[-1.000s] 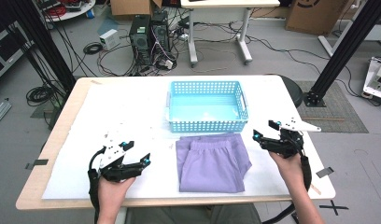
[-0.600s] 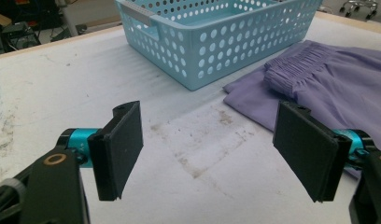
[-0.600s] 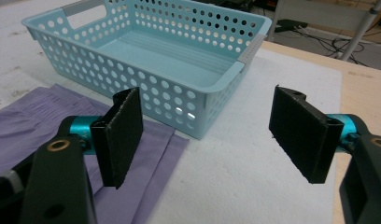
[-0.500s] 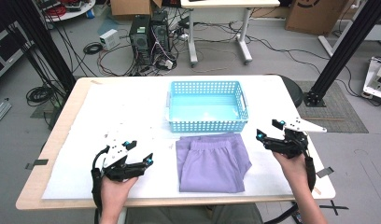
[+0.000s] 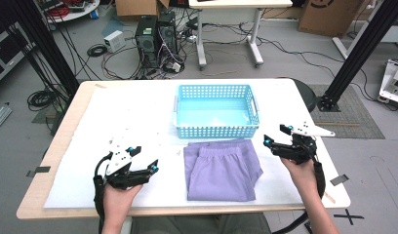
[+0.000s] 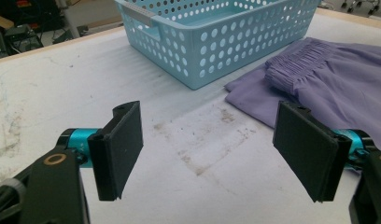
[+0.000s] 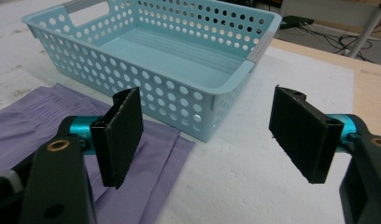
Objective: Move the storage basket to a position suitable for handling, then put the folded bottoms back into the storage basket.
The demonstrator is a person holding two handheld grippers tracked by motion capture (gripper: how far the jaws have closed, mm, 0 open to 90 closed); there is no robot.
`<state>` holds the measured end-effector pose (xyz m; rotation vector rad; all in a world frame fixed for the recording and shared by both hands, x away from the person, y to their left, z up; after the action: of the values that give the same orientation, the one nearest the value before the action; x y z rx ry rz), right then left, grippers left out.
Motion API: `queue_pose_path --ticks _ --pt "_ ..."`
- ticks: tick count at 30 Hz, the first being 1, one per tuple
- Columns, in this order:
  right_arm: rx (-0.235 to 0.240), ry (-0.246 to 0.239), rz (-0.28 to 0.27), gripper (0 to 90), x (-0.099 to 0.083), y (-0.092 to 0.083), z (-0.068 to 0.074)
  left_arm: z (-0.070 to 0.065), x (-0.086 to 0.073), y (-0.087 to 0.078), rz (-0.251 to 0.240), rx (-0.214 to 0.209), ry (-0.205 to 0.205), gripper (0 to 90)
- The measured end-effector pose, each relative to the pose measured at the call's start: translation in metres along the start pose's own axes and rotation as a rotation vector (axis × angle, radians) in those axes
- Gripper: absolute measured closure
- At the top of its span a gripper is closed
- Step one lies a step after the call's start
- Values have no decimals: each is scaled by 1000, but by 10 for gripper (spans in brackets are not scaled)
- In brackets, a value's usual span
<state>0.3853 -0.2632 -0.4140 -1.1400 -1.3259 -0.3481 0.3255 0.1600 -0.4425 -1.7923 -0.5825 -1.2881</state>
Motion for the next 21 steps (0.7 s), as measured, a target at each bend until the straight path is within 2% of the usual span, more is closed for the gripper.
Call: queue_pose_path --ticks 5,7,9,14,16,19,21 --pt "2 7 13 258 -2 7 -1 2 -3 -2 5 7 2 243" --pt "-1 -1 11 258 -2 8 -1 5 -3 -3 -3 9 -10 244" --pt "-1 11 13 258 -2 8 -1 7 -2 -4 -3 9 -13 244" --pt "-2 5 13 257 -3 9 -1 5 0 -6 -11 10 -7 244" --pt "-1 3 18 258 -3 11 -1 9 10 -2 -28 7 -1 244" --pt "-1 -2 22 257 -1 15 -3 17 18 4 -29 9 -8 244" --pt "-11 3 23 250 2 19 -9 23 24 9 -36 2 -14 242"
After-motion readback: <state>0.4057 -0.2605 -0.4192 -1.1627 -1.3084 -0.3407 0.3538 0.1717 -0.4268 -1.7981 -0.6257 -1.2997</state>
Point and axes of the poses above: each handheld gripper's, and its own axes: y roughly forward along the jaws, x roughly out of its top, z roughly to its left, the point moved 8 cm from there along y, roughly forward along the jaws, and after that the axes turned 10 degrees about -y, right-handed, at the moved point
